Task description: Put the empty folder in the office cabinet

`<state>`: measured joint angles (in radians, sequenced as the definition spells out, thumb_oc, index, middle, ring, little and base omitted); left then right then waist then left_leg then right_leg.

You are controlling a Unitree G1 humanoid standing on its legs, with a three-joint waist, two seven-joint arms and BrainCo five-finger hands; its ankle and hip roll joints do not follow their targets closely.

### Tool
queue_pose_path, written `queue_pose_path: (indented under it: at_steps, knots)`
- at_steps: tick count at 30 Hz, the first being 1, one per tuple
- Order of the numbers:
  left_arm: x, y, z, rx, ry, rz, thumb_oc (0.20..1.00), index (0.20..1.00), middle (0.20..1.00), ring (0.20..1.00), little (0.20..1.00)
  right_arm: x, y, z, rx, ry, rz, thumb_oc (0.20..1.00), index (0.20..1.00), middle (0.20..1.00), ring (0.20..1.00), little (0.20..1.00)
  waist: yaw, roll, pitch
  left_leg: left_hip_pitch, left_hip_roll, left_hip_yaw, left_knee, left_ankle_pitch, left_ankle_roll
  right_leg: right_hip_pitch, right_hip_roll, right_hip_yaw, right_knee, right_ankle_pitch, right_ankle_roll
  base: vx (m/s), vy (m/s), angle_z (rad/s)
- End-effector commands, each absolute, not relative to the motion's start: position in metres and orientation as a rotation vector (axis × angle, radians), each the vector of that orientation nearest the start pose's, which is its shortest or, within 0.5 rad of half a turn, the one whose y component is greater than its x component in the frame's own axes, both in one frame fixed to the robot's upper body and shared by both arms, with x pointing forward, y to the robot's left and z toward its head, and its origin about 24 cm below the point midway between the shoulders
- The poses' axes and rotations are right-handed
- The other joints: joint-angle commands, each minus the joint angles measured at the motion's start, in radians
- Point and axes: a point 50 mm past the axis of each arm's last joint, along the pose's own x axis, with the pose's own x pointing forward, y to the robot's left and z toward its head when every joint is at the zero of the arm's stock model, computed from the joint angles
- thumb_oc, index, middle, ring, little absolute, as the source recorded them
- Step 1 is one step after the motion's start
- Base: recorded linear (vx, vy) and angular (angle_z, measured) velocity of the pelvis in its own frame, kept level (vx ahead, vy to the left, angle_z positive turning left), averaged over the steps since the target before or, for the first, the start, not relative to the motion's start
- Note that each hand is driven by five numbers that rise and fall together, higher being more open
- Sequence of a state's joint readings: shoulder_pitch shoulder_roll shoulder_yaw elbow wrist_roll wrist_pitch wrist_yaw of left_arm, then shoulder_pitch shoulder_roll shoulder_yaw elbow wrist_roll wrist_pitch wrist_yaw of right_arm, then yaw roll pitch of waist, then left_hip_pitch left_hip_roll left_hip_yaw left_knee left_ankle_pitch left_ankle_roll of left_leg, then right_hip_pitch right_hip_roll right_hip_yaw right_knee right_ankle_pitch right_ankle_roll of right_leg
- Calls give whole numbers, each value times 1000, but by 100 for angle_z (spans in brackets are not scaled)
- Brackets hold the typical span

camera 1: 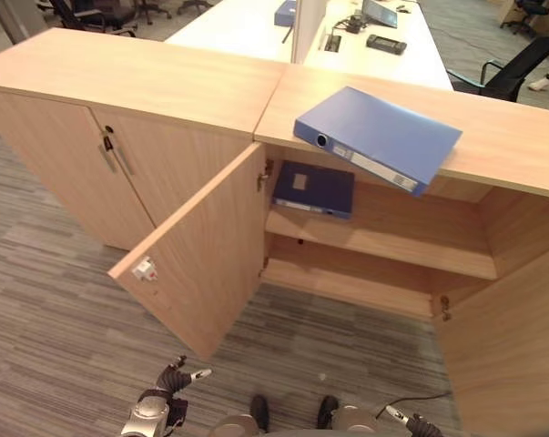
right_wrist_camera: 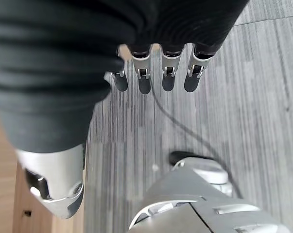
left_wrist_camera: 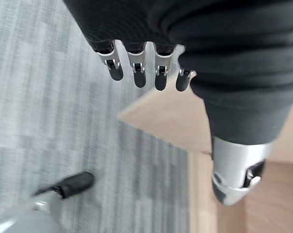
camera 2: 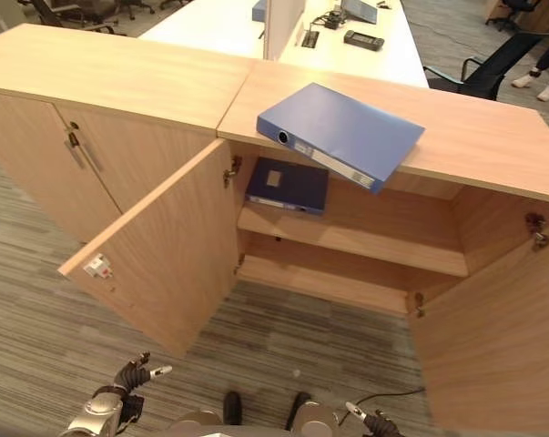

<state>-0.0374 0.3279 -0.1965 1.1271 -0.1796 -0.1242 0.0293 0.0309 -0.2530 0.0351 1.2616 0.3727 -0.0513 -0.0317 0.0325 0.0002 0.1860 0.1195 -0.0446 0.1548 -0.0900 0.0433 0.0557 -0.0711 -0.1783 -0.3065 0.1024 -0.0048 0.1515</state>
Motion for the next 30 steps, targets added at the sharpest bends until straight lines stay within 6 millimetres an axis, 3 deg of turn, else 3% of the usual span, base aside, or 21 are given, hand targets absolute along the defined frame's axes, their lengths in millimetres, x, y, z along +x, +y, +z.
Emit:
queue_pose_path:
  at_steps: [1,12,20,25,27,29,30]
  knots:
    - [162,246,-125,243,837,106,1000,1000,1000,1000,1000,80,-268,-154,27,1163,-434,1000,1000,1000,1000,1000,0,-4,-1,-6,111,-22,16,-50,-118,73,-30,66,-47,37,40,97,-8,13]
    - [141,237,-136,214,900,101,1000,1000,1000,1000,1000,72,-280,-152,-34,1191,-429,1000,1000,1000,1000,1000,-6,23,-47,40,128,5,6,-67,-142,157,-43,62,-177,77,51,73,-57,-5]
    - [140,234,-137,190,901,115,1000,1000,1000,1000,1000,71,-289,-149,-66,1198,-436,1000,1000,1000,1000,1000,-13,36,-57,54,154,31,9,-67,-158,172,-38,57,-186,66,53,21,-49,-13]
    - [144,229,-137,207,896,78,1000,1000,1000,1000,1000,73,-293,-147,-57,1182,-463,1000,1000,1000,1000,1000,-27,30,-50,50,151,44,10,-70,-159,175,-60,25,-175,82,61,-42,40,-2]
    - [143,229,-138,227,905,53,1000,1000,1000,1000,1000,77,-291,-147,-36,1164,-467,1000,1000,1000,1000,1000,-35,24,-42,56,145,63,8,-77,-154,156,-75,16,-140,91,71,-116,102,7]
    - [147,229,-136,245,897,38,1000,1000,1000,1000,1000,89,-285,-147,-6,1131,-455,1000,1000,1000,1000,1000,-45,42,11,58,148,94,13,-81,-138,20,-126,-9,111,98,102,-212,152,-21]
    - [148,230,-135,256,890,34,1000,1000,1000,1000,1000,92,-282,-147,24,1117,-462,1000,1000,1000,1000,1000,-64,49,25,68,145,86,14,-86,-135,-11,-110,80,141,99,110,-28,43,-53]
